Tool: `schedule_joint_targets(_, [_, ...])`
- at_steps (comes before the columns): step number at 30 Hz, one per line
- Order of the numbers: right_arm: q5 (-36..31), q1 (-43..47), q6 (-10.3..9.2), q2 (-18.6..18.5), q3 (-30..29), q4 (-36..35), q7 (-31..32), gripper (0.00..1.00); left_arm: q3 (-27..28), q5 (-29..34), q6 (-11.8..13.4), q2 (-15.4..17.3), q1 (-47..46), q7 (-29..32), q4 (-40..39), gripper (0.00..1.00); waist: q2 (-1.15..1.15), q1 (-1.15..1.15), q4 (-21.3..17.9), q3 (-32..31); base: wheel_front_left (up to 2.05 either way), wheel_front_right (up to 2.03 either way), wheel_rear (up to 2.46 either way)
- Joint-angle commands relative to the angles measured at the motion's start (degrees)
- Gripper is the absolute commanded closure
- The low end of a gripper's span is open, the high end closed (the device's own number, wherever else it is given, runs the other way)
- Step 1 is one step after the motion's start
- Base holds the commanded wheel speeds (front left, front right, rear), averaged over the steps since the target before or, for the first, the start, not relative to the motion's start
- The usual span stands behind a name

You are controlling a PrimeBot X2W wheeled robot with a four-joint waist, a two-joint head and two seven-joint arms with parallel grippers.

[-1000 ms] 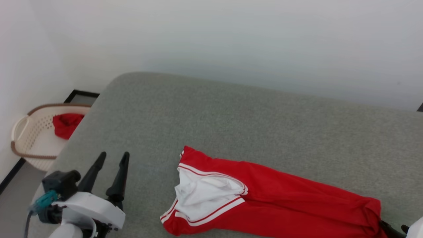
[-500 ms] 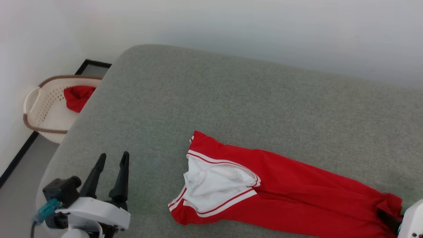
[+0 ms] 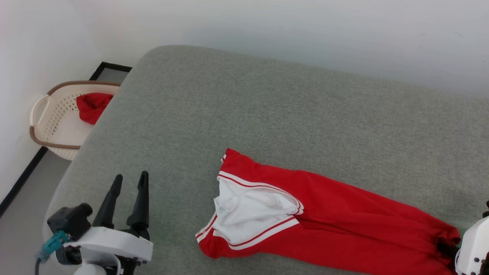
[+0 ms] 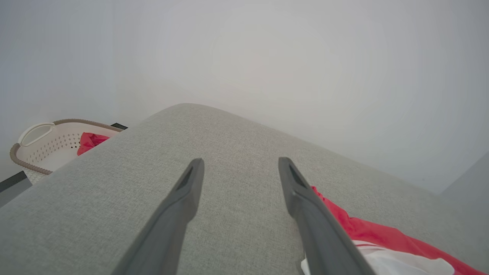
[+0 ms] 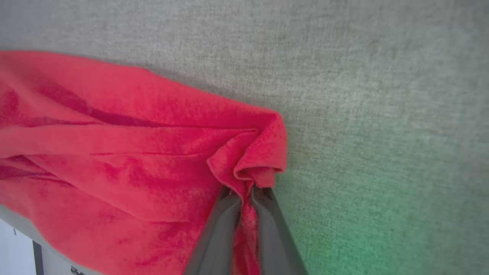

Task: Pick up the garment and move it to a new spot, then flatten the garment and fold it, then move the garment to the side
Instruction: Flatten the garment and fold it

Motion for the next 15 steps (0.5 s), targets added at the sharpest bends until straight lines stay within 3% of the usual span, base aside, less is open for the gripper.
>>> schedule_joint_targets(1, [0.51, 1.92, 0.33, 3.01, 1.67, 1.68, 1.58, 1.00, 0.14, -0.13, -0.22, -0.08, 0.73, 0.00, -0.11, 0.00, 0.00, 0.00, -0.21, -0.07, 0.00, 0.00, 0.00])
schedule_joint_targets(15, [-3.23, -3.41, 0.16, -3.92, -4.21, 0.26, 0.06, 1.00, 0.76, -0.42, -0.23, -0.13, 2.75, 0.00, -1.51, 0.00, 0.00, 0.00, -2.44, -1.43, 0.00, 0.00, 0.00])
